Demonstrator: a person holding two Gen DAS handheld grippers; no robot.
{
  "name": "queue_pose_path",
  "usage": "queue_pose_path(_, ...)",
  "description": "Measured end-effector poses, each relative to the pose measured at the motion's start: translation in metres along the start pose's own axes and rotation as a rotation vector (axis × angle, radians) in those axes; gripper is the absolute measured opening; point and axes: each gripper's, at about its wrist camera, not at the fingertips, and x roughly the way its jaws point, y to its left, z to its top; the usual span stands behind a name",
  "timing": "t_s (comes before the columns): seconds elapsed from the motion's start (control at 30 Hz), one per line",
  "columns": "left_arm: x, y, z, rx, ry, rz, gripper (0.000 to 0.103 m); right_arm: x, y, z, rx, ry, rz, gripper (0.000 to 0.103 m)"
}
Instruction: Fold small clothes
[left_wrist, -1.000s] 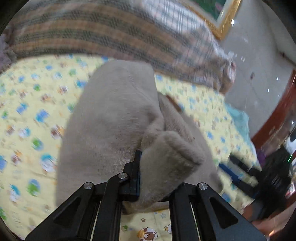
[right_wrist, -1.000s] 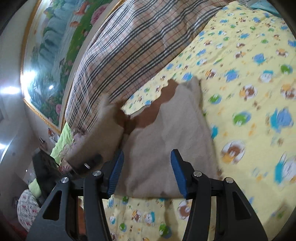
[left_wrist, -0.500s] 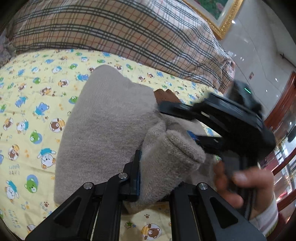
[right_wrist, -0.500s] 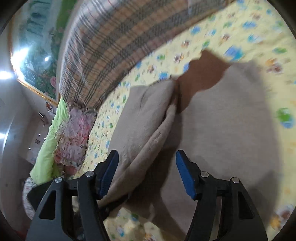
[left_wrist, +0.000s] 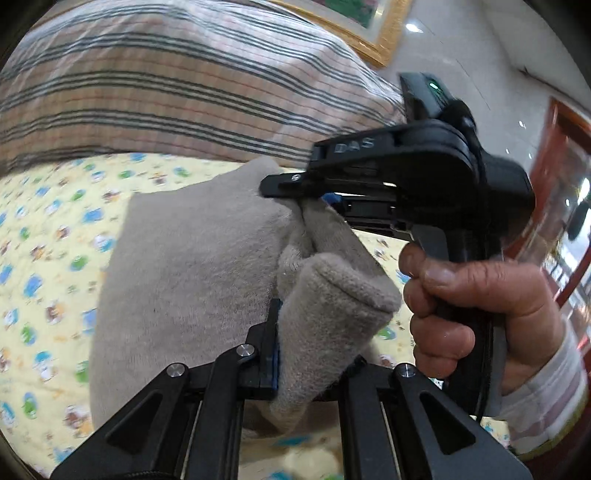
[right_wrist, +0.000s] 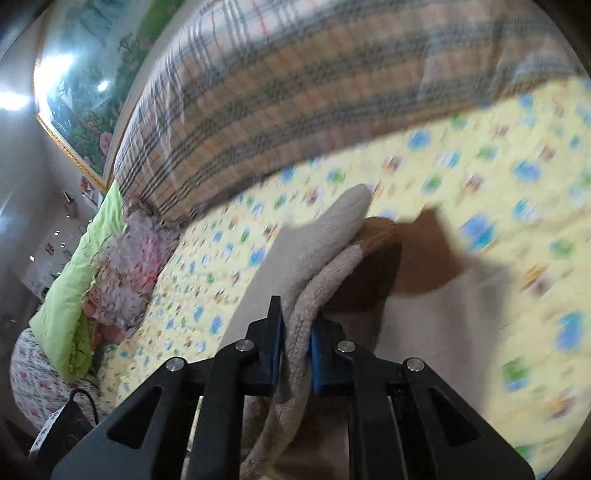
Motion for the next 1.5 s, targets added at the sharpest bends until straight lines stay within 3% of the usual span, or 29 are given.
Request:
queue_pose_path(0.17,0.036,-0.018,-0.02,0.026,0.099,0.008,0.008,0.011,-0.049,-0.02,0.047,0.061,-0.127,0.014)
queue_pose_path(0.33,0.04,-0.022,-0.035,0.072,0.114,0.011,0.012,0.009,-0.071,-0.035,0.08,0.038,-0.119,0.014)
queue_pose_path(0.43,0.034,-0.022,-0.038,0.105,0.127,-0.008,0.021,0.011,-0.069,-0.035,0.105,0.044,-0.113,0.017)
queue_pose_path(0.57,0.012,-0.007,-0.04,0.098,0.125,-0.037,0.047,-0.002,-0.062,-0.039,0.11,0.024,-0.146,0.024)
queue_pose_path(0.67,-0.005,0.006,-0.043,0.088,0.115,-0.046,0.052,-0.023,-0.051,-0.047,0.084,-0.016,-0.183,0.027)
queue_pose_path(0.73,-0.019,0.013,-0.048,0.089,0.118,-0.044,0.053,-0.039,-0.042,-0.055,0.075,-0.052,-0.192,0.035)
queue_pose_path(0.87,-0.049,0.028,-0.06,0.121,0.085,0.037,0.062,-0.064,-0.02,-0.073,0.045,-0.089,-0.174,0.041)
queue_pose_path(1.0,-0.06,0.058,-0.068,0.097,0.086,0.123,0.063,-0.073,0.006,-0.09,-0.009,-0.081,-0.135,0.052)
queue_pose_path(1.1,-0.058,0.08,-0.075,0.09,0.11,0.177,0.063,-0.066,0.012,-0.1,-0.043,-0.05,-0.205,0.054)
queue_pose_path(1.27,-0.041,0.1,-0.074,0.063,0.173,0.139,0.064,-0.055,-0.005,-0.111,-0.01,-0.008,-0.223,0.054)
queue_pose_path(1.37,-0.032,0.103,-0.077,0.066,0.182,0.188,0.063,-0.047,-0.012,-0.114,0.005,0.009,-0.227,0.054)
queue_pose_path(1.5,-0.025,0.128,-0.08,-0.052,0.184,0.157,0.063,-0.042,-0.009,-0.119,-0.011,0.021,-0.214,0.054)
